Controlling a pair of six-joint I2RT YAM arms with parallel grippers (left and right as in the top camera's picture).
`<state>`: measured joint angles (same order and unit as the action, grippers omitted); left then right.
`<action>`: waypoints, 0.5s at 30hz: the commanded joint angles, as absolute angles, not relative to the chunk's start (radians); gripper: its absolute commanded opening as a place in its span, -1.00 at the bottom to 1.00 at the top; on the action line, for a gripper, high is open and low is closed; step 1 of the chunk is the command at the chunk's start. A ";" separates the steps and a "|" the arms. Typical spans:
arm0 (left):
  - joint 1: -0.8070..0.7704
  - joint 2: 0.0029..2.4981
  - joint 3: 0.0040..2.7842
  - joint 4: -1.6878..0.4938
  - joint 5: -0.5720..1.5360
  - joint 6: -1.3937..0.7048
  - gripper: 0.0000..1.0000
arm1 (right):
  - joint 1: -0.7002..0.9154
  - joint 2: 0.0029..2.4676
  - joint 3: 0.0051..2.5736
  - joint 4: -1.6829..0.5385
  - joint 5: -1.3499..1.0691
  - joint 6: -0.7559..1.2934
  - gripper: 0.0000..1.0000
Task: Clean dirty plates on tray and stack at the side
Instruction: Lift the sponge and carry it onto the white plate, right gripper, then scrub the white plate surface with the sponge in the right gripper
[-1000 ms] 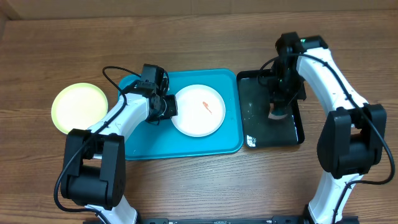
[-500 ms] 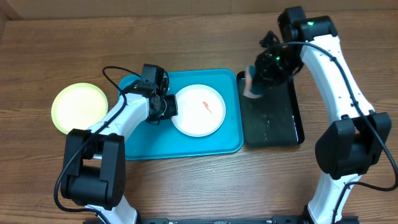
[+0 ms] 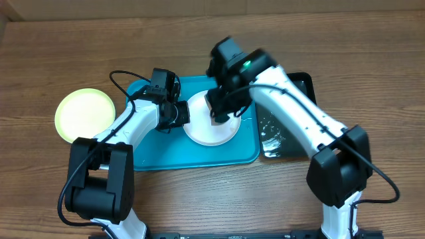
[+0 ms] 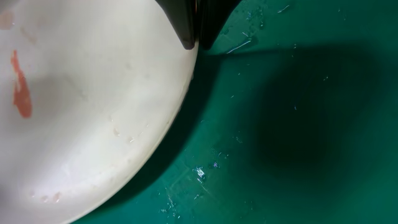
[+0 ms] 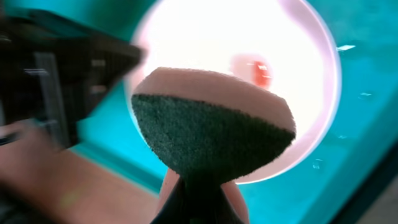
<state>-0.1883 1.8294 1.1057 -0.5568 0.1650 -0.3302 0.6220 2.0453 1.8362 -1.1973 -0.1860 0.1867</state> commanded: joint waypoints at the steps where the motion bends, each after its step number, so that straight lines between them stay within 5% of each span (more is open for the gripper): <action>1: -0.191 1.844 1.101 -0.554 0.178 -0.321 -0.92 | 0.627 2.059 1.823 -1.178 0.036 0.244 -0.93; 15: -0.191 1.844 1.101 -0.554 0.185 -0.321 -0.92 | 0.625 2.165 1.819 -1.126 0.069 0.243 -0.93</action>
<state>-0.1883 1.8294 1.1057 -0.5568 0.1722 -0.3302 0.6281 2.1460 1.8244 -1.1381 0.0307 0.2356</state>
